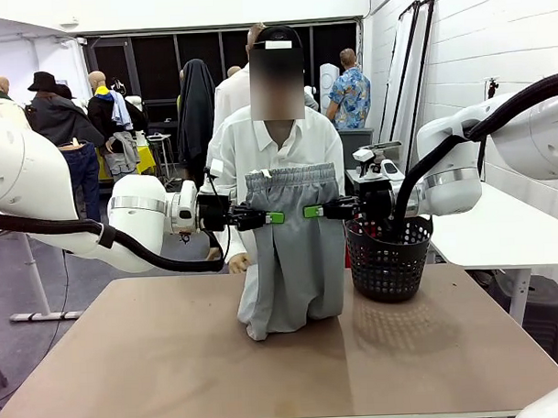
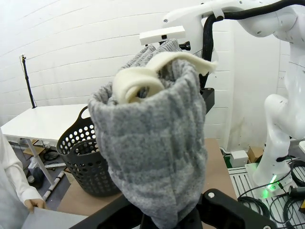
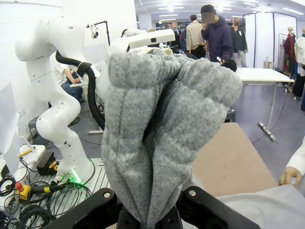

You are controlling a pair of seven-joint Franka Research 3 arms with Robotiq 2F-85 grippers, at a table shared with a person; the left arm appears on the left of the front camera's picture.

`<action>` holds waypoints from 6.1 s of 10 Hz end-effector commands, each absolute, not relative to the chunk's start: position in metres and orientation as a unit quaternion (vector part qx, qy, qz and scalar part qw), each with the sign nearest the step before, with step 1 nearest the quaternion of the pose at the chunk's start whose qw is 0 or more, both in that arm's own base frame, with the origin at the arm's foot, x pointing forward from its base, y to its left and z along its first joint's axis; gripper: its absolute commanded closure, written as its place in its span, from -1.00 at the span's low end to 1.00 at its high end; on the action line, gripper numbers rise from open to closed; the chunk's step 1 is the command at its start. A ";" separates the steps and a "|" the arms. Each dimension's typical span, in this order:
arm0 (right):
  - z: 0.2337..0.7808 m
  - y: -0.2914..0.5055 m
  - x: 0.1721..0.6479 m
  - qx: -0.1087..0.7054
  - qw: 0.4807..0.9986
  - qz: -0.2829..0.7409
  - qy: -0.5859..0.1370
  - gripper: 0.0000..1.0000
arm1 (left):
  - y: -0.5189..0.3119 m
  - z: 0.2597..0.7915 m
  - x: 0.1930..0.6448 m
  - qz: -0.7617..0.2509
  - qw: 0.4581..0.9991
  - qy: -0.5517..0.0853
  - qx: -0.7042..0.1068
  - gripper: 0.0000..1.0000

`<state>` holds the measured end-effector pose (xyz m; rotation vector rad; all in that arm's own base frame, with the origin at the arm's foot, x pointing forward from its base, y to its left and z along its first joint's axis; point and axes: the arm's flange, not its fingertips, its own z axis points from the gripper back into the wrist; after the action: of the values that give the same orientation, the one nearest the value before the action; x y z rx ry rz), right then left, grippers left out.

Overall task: Fold the training pants.
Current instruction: Release the ends of the Training pants and then grab the overlapped ends.

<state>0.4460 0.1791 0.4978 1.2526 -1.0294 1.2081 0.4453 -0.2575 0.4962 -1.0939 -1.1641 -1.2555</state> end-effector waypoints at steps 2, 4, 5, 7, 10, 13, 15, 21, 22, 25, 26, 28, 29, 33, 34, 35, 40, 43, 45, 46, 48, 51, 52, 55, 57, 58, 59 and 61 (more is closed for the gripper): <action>0.500 0.180 0.444 0.524 0.529 0.508 -0.432 1.00 | -0.258 0.498 0.444 -0.516 0.529 -0.495 -0.458 1.00; 0.500 0.180 0.444 0.524 0.529 0.508 -0.432 1.00 | -0.258 0.498 0.444 -0.516 0.529 -0.495 -0.458 1.00; 0.500 0.180 0.444 0.524 0.529 0.508 -0.432 1.00 | -0.258 0.498 0.444 -0.516 0.529 -0.495 -0.458 1.00; 0.500 0.180 0.444 0.524 0.529 0.508 -0.432 1.00 | -0.258 0.498 0.444 -0.516 0.529 -0.495 -0.458 1.00; 0.500 0.180 0.444 0.524 0.529 0.508 -0.432 1.00 | -0.258 0.498 0.444 -0.516 0.529 -0.495 -0.458 1.00; 0.500 0.180 0.444 0.524 0.529 0.508 -0.432 1.00 | -0.258 0.498 0.444 -0.516 0.529 -0.495 -0.458 1.00; 0.500 0.180 0.444 0.524 0.529 0.508 -0.432 1.00 | -0.258 0.498 0.444 -0.516 0.529 -0.495 -0.458 1.00; 0.500 0.180 0.444 0.524 0.529 0.508 -0.432 1.00 | -0.258 0.498 0.444 -0.516 0.529 -0.495 -0.458 1.00; 0.500 0.180 0.444 0.524 0.529 0.508 -0.432 1.00 | -0.258 0.498 0.444 -0.516 0.529 -0.495 -0.458 1.00; 0.500 0.180 0.444 0.524 0.529 0.508 -0.432 1.00 | -0.258 0.498 0.444 -0.516 0.529 -0.495 -0.458 1.00; 0.500 0.180 0.444 0.524 0.529 0.508 -0.432 1.00 | -0.258 0.498 0.444 -0.516 0.529 -0.495 -0.458 1.00; 0.500 0.180 0.444 0.524 0.529 0.508 -0.432 1.00 | -0.258 0.498 0.444 -0.516 0.529 -0.495 -0.458 1.00; 0.500 0.180 0.444 0.524 0.529 0.508 -0.432 1.00 | -0.258 0.498 0.444 -0.516 0.529 -0.495 -0.458 1.00; 0.500 0.180 0.444 0.524 0.529 0.508 -0.432 1.00 | -0.258 0.498 0.444 -0.516 0.529 -0.495 -0.458 1.00; 0.500 0.180 0.444 0.524 0.529 0.508 -0.432 1.00 | -0.258 0.498 0.444 -0.516 0.529 -0.495 -0.458 1.00; 0.500 0.180 0.444 0.524 0.529 0.508 -0.432 1.00 | -0.258 0.498 0.444 -0.516 0.529 -0.495 -0.458 1.00; 0.500 0.180 0.444 0.524 0.529 0.508 -0.432 1.00 | -0.258 0.498 0.444 -0.516 0.529 -0.495 -0.458 1.00; 0.500 0.180 0.444 0.524 0.529 0.508 -0.432 1.00 | -0.258 0.498 0.444 -0.516 0.529 -0.495 -0.458 1.00; 0.500 0.180 0.444 0.524 0.529 0.508 -0.432 1.00 | -0.258 0.498 0.444 -0.516 0.529 -0.495 -0.458 1.00; 0.500 0.180 0.444 0.524 0.529 0.508 -0.432 1.00 | -0.258 0.498 0.444 -0.516 0.529 -0.495 -0.458 1.00; 0.500 0.180 0.444 0.524 0.529 0.508 -0.432 1.00 | -0.258 0.498 0.444 -0.516 0.529 -0.495 -0.458 1.00; 0.500 0.180 0.444 0.524 0.529 0.508 -0.432 1.00 | -0.258 0.498 0.444 -0.516 0.529 -0.495 -0.458 1.00; 0.500 0.180 0.444 0.524 0.529 0.508 -0.432 1.00 | -0.258 0.498 0.444 -0.516 0.529 -0.495 -0.458 1.00; 0.500 0.180 0.444 0.524 0.529 0.508 -0.432 1.00 | -0.258 0.498 0.444 -0.516 0.529 -0.495 -0.458 1.00; 0.500 0.180 0.444 0.524 0.529 0.508 -0.432 1.00 | -0.258 0.498 0.444 -0.516 0.529 -0.495 -0.458 1.00; 0.500 0.180 0.444 0.524 0.529 0.508 -0.432 1.00 | -0.258 0.498 0.444 -0.516 0.529 -0.495 -0.458 1.00; 0.500 0.180 0.444 0.524 0.529 0.508 -0.432 1.00 | -0.258 0.498 0.444 -0.516 0.529 -0.495 -0.458 1.00; 0.500 0.180 0.444 0.524 0.529 0.508 -0.432 1.00 | -0.258 0.498 0.444 -0.516 0.529 -0.495 -0.458 1.00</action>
<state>0.4460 0.1790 0.4978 1.2525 -1.0294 1.2081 0.4455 -0.2573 0.4962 -1.0927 -1.1647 -1.2539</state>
